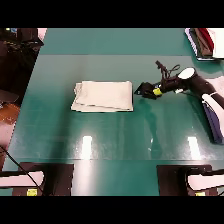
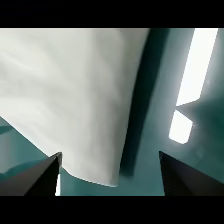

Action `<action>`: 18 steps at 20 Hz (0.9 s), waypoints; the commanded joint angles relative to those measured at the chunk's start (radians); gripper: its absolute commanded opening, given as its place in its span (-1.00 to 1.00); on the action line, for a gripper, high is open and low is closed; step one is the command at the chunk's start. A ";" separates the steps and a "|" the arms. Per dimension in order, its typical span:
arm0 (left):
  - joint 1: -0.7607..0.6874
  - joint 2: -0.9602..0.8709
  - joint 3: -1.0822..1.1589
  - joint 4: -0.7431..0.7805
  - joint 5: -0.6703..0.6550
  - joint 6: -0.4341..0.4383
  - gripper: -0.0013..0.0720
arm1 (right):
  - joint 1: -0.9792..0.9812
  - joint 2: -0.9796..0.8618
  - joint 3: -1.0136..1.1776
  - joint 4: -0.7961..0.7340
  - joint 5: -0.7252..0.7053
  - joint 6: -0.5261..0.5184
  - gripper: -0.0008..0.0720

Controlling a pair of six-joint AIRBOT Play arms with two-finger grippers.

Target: Fold the shirts.

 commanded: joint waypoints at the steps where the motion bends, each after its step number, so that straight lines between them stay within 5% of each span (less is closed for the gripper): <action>1: 0.001 0.001 0.000 -0.003 0.006 0.000 -0.88 | 0.001 -0.071 -0.046 0.147 -0.039 -0.010 0.95; 6: 0.001 -0.009 0.000 -0.003 -0.001 0.000 -0.88 | 0.146 -0.249 0.140 0.227 -0.035 -0.013 0.93; 10: 0.001 -0.008 0.000 -0.004 -0.005 0.000 -0.88 | 0.242 -0.317 0.259 0.240 -0.106 -0.013 0.11; 11: 0.001 -0.008 0.000 -0.006 -0.007 0.000 -0.88 | 0.253 -0.317 0.270 0.239 -0.136 -0.013 -0.21; 12: 0.001 -0.008 0.000 -0.008 -0.011 0.000 -0.88 | 0.257 -0.317 0.284 0.239 -0.141 -0.014 -0.75; 13: -0.002 -0.008 0.000 -0.010 -0.016 0.000 -0.88 | 0.253 -0.317 0.297 0.231 -0.137 -0.016 -0.94; 18: -0.067 -0.009 0.000 -0.021 -0.021 0.001 -0.88 | 0.129 -0.221 0.337 0.113 -0.074 -0.011 -0.95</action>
